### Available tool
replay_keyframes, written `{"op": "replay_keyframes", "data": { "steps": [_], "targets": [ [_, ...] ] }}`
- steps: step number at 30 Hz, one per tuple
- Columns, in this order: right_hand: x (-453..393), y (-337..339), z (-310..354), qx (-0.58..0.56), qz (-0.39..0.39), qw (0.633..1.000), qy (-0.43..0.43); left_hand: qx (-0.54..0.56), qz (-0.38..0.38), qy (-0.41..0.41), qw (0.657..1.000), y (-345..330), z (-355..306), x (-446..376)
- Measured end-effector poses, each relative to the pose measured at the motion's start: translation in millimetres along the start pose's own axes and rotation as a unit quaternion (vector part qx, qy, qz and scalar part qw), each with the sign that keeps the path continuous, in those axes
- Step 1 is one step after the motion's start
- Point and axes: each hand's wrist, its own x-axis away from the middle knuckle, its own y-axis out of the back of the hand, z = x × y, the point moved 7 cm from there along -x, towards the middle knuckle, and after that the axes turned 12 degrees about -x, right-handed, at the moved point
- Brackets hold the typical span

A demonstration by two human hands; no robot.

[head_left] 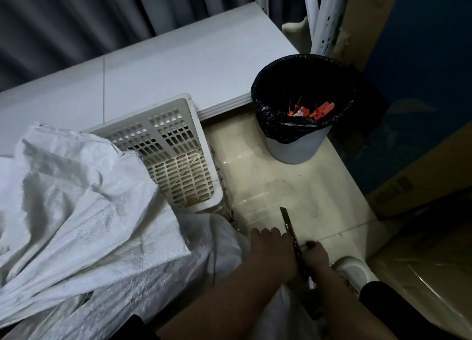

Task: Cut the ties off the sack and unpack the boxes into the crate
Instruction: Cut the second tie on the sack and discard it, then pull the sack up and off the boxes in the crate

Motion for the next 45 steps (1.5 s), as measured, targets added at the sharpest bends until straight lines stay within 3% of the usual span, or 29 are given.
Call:
{"op": "replay_keyframes", "data": {
  "steps": [10,18,28,35,45],
  "targets": [
    [-32.8,1.3,19.8,0.001,0.047,0.998,0.049,0.006,-0.019,0.011,1.0,17.0,1.7,10.7],
    [78.8,30.4,162.2,0.008,0.114,0.985,0.133,0.007,-0.033,0.052,0.998,64.4,22.3,39.6],
    [192.1,106.4,286.2,0.064,0.08,0.947,0.304,-0.035,-0.074,0.116,0.99,141.0,59.4,117.0],
    [263.7,122.8,310.4,0.112,0.055,0.925,0.359,-0.054,-0.106,0.162,0.98,177.0,79.3,165.4],
    [385.7,72.5,306.5,0.175,0.093,0.885,0.42,-0.012,-0.14,0.235,0.962,183.9,122.7,246.7]
  ]
}}
